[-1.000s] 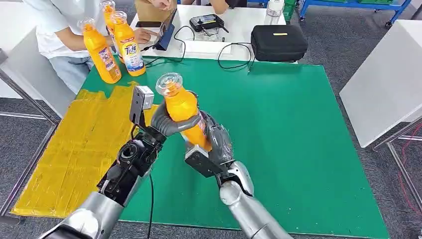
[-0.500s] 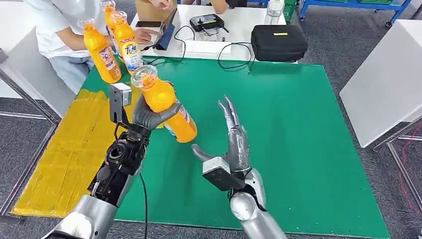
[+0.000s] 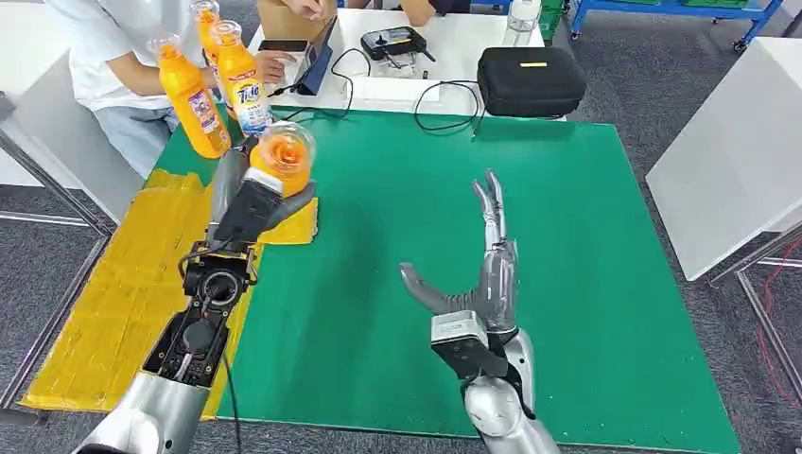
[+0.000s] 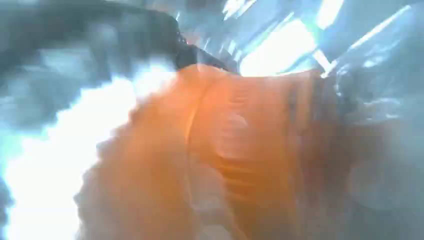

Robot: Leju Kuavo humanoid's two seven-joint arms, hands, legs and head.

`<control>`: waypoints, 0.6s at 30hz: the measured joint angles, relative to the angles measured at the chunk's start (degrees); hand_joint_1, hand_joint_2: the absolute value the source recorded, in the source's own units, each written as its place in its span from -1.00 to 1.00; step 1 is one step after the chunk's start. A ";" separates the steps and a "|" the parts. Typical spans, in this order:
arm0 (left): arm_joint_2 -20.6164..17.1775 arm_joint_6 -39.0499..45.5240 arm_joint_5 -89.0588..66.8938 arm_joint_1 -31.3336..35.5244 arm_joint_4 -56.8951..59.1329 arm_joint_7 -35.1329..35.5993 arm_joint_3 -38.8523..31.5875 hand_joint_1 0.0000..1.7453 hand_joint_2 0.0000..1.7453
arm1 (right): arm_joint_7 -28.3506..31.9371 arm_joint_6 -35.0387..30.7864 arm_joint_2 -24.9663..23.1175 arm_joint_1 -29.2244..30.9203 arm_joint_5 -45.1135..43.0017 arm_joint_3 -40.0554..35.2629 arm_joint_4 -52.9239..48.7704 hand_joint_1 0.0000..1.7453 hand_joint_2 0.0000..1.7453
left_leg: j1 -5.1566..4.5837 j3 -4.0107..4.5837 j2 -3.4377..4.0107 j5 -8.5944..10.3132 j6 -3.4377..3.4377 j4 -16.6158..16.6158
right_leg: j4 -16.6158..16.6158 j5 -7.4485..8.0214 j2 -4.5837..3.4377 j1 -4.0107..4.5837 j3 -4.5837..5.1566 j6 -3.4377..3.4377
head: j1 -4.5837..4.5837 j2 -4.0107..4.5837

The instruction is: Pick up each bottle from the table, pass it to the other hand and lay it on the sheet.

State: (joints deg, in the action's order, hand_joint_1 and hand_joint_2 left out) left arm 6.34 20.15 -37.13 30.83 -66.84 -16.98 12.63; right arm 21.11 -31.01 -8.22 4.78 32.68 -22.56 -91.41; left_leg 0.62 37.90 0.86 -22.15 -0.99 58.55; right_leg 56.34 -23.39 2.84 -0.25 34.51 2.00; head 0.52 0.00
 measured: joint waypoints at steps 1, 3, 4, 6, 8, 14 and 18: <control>-0.30 0.59 -4.55 0.07 -0.04 0.57 -0.34 1.00 1.00 | 0.00 0.31 0.09 -0.17 -0.28 0.28 -0.77 -1.00 1.00 | 0.00 0.00 0.02 0.00 0.00 0.00 | 0.00 0.00 -0.01 0.00 0.00 0.00 | 0.00 0.00; -1.33 2.13 -12.85 0.43 0.15 1.68 -0.74 1.00 1.00 | 0.22 0.89 0.26 -0.59 -0.96 0.98 -2.22 -1.00 1.00 | 0.00 0.00 0.09 0.00 0.00 0.00 | 0.00 0.00 -0.05 0.00 0.03 0.00 | 0.00 0.00; -1.96 2.86 -16.69 0.82 0.50 2.10 -0.98 1.00 1.00 | 0.39 1.03 0.42 -0.78 -1.36 1.25 -2.75 -1.00 1.00 | 0.00 0.00 0.09 0.00 0.00 0.00 | 0.00 0.00 -0.05 0.00 0.04 0.00 | 0.02 0.00; -3.32 4.37 -22.77 1.91 1.95 2.80 -1.14 1.00 1.00 | 0.74 1.68 0.72 -1.05 -2.52 1.70 -3.89 -1.00 1.00 | 0.00 0.00 0.06 0.00 0.00 0.00 | 0.00 0.00 -0.03 0.00 0.03 0.00 | 0.00 0.00; -5.29 5.44 -29.00 2.83 4.25 3.43 -1.16 1.00 1.00 | 1.24 2.84 1.18 -1.31 -4.38 2.01 -4.89 -1.00 1.00 | 0.00 -0.02 0.10 0.01 0.00 -0.01 | 0.01 0.01 -0.05 0.00 0.02 0.00 | 0.02 0.00; -11.63 7.65 -40.55 5.27 14.00 4.94 -1.11 1.00 1.00 | 2.16 6.34 2.99 -2.43 -9.05 2.78 -7.69 -1.00 1.00 | 0.01 -0.03 0.22 0.01 0.01 -0.01 | 0.02 0.01 -0.14 0.01 0.07 -0.01 | 0.02 0.00; -14.79 7.50 -44.34 7.38 20.95 6.77 -1.09 1.00 1.00 | 2.16 6.93 3.67 -2.43 -9.40 3.04 -8.67 -1.00 1.00 | 0.02 -0.01 0.22 0.01 0.01 -0.01 | 0.02 0.00 -0.13 0.01 0.08 -0.01 | 0.00 0.00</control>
State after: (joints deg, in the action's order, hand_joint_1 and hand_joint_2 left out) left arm -8.46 27.65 -81.48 38.21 -45.89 -10.21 11.54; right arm 23.28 -24.09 -4.55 2.35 23.28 -19.52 -100.08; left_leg 0.64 37.89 1.07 -22.14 -0.97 58.54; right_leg 56.37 -23.39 2.70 -0.25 34.59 1.99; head 0.52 0.00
